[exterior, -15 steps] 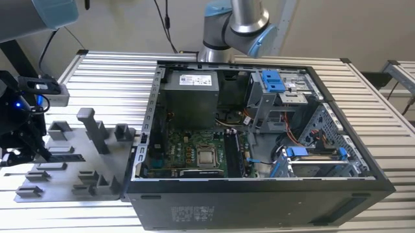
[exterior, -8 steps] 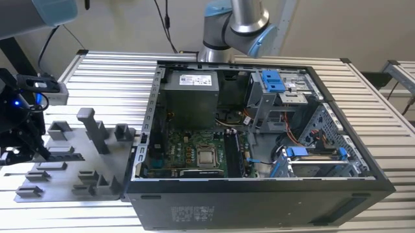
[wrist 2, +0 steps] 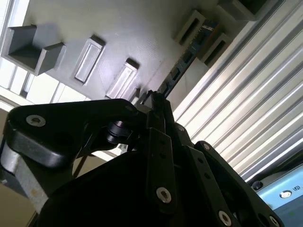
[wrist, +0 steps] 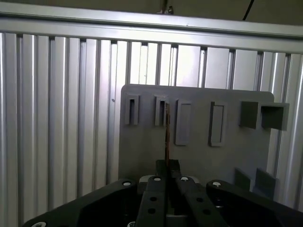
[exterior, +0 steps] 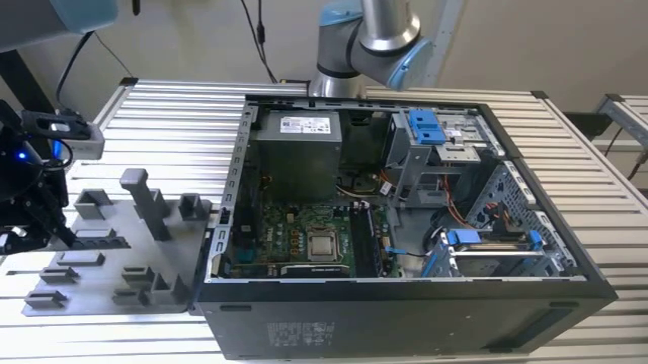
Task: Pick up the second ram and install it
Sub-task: 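Pick up the second ram and move it above second insertion slot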
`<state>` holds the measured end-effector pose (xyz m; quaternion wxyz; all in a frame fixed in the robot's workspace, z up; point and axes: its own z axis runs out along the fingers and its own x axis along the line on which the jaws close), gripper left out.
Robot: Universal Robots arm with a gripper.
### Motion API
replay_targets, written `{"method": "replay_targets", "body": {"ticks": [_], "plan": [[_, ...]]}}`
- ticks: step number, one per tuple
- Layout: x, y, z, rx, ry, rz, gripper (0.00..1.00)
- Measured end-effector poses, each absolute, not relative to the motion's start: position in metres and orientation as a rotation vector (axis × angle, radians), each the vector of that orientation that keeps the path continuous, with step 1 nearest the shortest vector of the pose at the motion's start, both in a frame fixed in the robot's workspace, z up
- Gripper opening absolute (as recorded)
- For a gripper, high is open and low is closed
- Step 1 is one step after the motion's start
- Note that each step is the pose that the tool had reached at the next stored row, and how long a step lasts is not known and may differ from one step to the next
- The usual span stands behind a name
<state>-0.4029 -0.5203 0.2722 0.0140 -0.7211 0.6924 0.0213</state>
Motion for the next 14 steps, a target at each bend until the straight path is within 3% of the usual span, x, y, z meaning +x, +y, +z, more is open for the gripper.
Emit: {"method": "replay_targets", "body": {"ticks": [14], "plan": [[-0.403,-0.520,0.286,-2.246,2.156,0.066,0.14]]}}
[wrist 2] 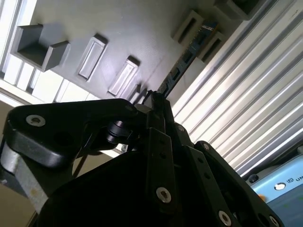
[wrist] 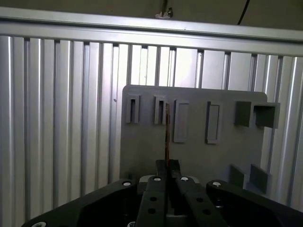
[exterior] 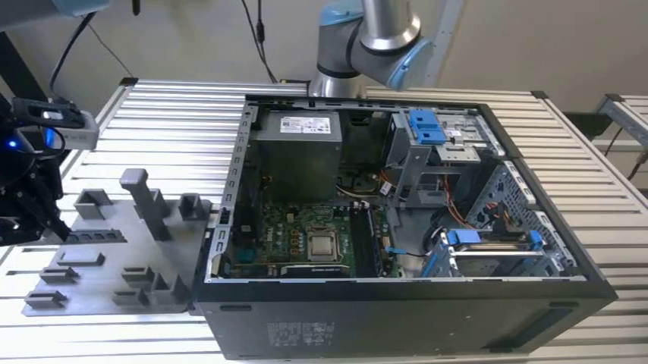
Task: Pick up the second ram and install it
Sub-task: 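Pick up the second ram and move it above second insertion slot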
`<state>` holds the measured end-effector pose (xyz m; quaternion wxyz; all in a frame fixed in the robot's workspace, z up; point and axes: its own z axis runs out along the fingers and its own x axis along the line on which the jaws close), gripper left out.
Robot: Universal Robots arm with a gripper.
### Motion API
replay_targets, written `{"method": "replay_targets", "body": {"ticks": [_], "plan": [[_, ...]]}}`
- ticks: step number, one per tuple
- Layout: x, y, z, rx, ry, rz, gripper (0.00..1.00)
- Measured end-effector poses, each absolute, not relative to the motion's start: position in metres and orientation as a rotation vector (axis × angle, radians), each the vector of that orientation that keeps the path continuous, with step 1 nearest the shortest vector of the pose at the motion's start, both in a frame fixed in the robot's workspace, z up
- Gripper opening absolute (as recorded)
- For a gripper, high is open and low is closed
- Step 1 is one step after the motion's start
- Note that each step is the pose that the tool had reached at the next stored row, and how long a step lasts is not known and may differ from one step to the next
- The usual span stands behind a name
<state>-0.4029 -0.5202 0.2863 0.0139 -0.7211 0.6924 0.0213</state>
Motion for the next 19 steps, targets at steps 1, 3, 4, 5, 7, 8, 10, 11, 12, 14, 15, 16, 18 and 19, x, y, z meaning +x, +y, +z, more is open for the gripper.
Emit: {"method": "replay_targets", "body": {"ticks": [1,3,4,5,7,8,10,11,12,14,15,16,18,19], "plan": [[-0.403,-0.520,0.287,-2.245,2.156,0.066,0.14],[-0.403,-0.520,0.289,-2.245,2.156,0.066,0.14],[-0.403,-0.520,0.290,-2.245,2.156,0.066,0.14],[-0.403,-0.520,0.291,-2.245,2.156,0.066,0.14],[-0.403,-0.520,0.293,-2.246,2.156,0.067,0.14],[-0.403,-0.520,0.294,-2.245,2.156,0.067,0.14],[-0.403,-0.520,0.296,-2.245,2.156,0.067,0.14],[-0.403,-0.520,0.296,-2.245,2.156,0.067,0.14],[-0.403,-0.520,0.297,-2.245,2.156,0.066,0.14],[-0.403,-0.520,0.298,-2.245,2.156,0.067,0.14],[-0.403,-0.520,0.299,-2.245,2.156,0.066,0.14],[-0.403,-0.520,0.300,-2.245,2.156,0.066,0.14],[-0.403,-0.520,0.301,-2.245,2.156,0.067,0.14],[-0.403,-0.520,0.301,-2.245,2.156,0.067,0.14]]}}
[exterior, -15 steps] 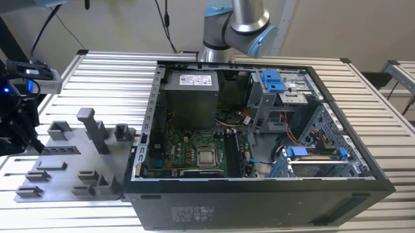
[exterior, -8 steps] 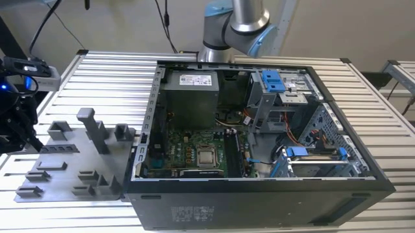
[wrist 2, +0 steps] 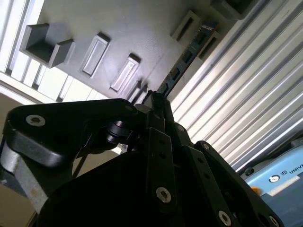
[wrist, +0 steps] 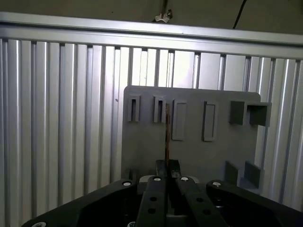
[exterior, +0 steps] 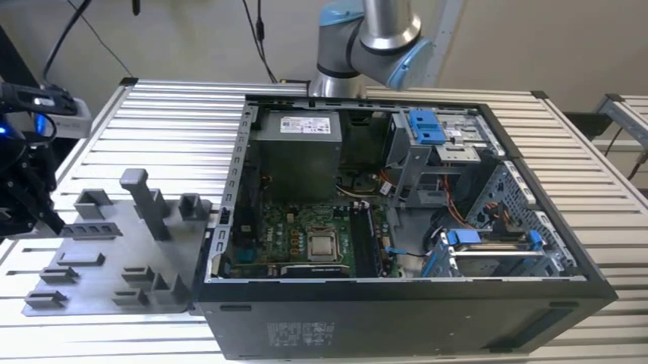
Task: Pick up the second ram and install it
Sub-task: 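Pick up the second ram and move it above second insertion slot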
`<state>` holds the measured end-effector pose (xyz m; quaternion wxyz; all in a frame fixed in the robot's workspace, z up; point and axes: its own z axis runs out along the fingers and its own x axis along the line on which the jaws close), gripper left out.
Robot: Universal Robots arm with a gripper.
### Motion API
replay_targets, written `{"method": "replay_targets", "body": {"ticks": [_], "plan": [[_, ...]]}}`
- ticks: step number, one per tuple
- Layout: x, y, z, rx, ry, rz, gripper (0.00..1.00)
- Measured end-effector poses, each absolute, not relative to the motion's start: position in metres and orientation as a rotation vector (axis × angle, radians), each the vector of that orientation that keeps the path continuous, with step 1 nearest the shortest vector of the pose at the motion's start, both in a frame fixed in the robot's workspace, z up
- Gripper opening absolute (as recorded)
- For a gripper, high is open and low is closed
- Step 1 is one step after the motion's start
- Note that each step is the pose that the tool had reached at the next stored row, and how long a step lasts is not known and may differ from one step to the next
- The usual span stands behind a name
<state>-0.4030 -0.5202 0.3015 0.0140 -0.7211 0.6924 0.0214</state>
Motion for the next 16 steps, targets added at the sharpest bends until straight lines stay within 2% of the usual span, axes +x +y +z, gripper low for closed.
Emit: {"method": "replay_targets", "body": {"ticks": [16], "plan": [[-0.4029,-0.5202,0.3091,-2.245,2.156,0.067,0.14]]}}
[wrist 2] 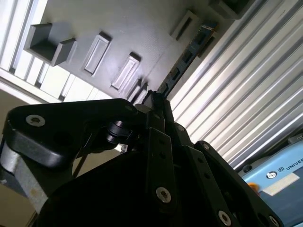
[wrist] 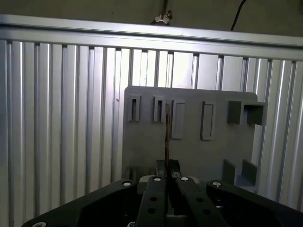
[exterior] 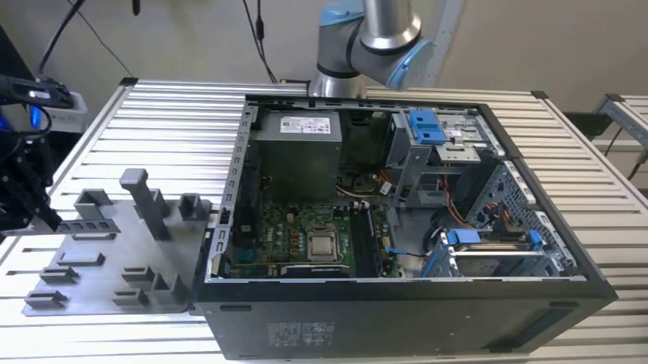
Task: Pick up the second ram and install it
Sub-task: 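Pick up the second ram and move it above second insertion slot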
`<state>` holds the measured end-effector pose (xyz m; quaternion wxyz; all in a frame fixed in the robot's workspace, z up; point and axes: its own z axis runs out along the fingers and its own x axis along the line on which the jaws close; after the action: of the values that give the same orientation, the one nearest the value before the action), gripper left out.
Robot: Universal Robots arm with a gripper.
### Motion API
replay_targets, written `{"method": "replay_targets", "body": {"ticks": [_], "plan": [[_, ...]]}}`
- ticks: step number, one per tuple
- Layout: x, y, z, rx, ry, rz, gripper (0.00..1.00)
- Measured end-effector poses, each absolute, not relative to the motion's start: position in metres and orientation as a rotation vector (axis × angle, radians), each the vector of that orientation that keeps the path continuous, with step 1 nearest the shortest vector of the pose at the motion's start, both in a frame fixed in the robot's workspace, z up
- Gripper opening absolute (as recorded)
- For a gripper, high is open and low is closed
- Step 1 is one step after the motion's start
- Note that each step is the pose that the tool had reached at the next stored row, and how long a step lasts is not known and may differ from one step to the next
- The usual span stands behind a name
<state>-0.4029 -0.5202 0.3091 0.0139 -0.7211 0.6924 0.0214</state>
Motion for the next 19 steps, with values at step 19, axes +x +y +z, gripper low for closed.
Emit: {"method": "replay_targets", "body": {"ticks": [19], "plan": [[-0.403,-0.520,0.340,-2.245,2.156,0.066,0.14]]}}
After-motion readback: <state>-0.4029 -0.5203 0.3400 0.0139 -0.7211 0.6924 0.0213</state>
